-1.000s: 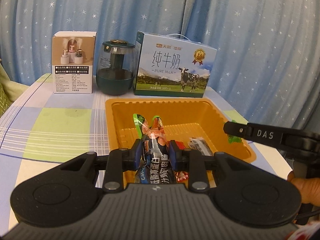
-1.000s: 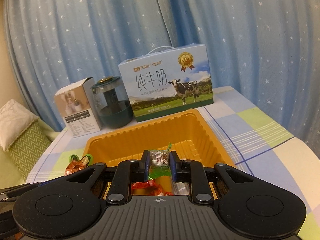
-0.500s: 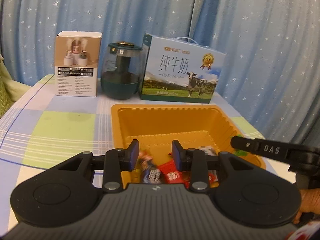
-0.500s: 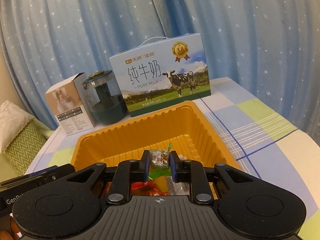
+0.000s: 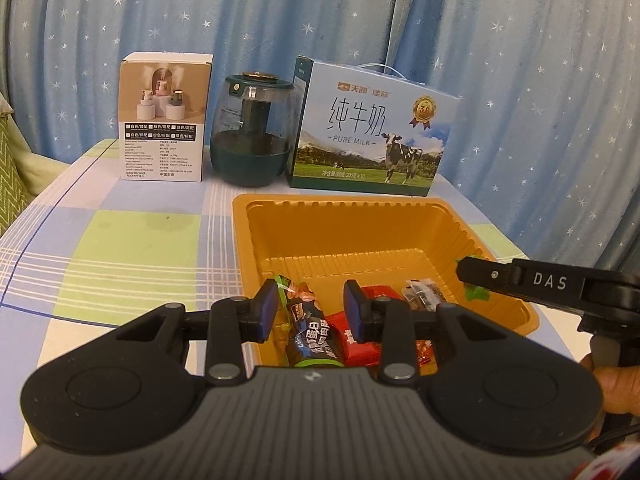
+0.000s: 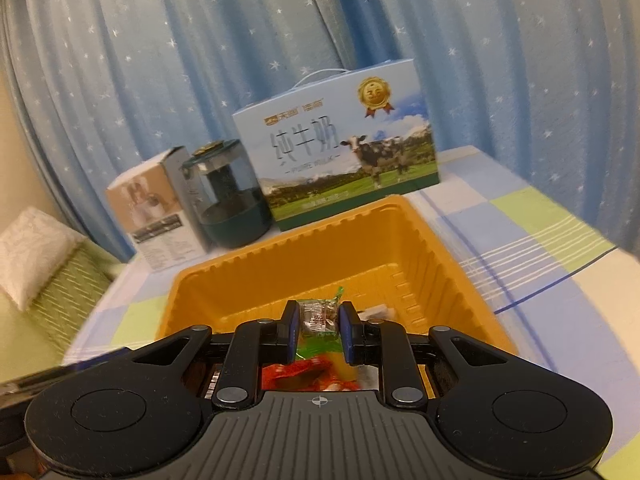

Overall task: Organize snacks
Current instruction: 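Lower both snacks into the orange tray and open both grippers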

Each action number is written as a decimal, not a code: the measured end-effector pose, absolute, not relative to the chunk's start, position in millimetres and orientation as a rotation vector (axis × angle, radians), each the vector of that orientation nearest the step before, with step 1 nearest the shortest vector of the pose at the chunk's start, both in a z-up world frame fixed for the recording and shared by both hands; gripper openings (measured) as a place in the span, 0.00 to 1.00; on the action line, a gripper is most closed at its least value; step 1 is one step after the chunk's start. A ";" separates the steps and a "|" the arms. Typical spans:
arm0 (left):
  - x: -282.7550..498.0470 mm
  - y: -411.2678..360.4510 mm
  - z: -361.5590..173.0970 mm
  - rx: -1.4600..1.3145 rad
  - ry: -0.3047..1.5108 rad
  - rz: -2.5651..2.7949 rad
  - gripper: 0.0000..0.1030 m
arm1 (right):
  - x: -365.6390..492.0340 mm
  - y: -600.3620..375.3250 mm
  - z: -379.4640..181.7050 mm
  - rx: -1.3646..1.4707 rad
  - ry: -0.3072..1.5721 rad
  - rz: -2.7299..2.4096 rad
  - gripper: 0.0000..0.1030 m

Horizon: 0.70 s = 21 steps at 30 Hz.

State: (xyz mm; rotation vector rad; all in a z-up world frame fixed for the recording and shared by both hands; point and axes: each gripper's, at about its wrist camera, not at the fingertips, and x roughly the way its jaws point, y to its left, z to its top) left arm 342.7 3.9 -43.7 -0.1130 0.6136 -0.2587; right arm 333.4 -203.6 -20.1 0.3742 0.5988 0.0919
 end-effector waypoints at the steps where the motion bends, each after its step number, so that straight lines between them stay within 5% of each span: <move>1: 343.2 4.3 -44.2 -0.113 0.618 -0.257 0.32 | 333.5 -204.6 -20.7 0.385 0.597 0.087 0.31; 2: 343.2 4.7 -44.4 -0.114 0.621 -0.254 0.33 | 332.9 -206.3 -20.8 0.396 0.591 0.083 0.51; 3: 342.9 5.2 -44.7 -0.115 0.623 -0.251 0.33 | 332.0 -208.5 -20.5 0.411 0.584 0.080 0.57; 21: 338.9 2.1 -45.4 -0.104 0.624 -0.259 0.35 | 326.1 -216.6 -17.3 0.394 0.577 0.025 0.58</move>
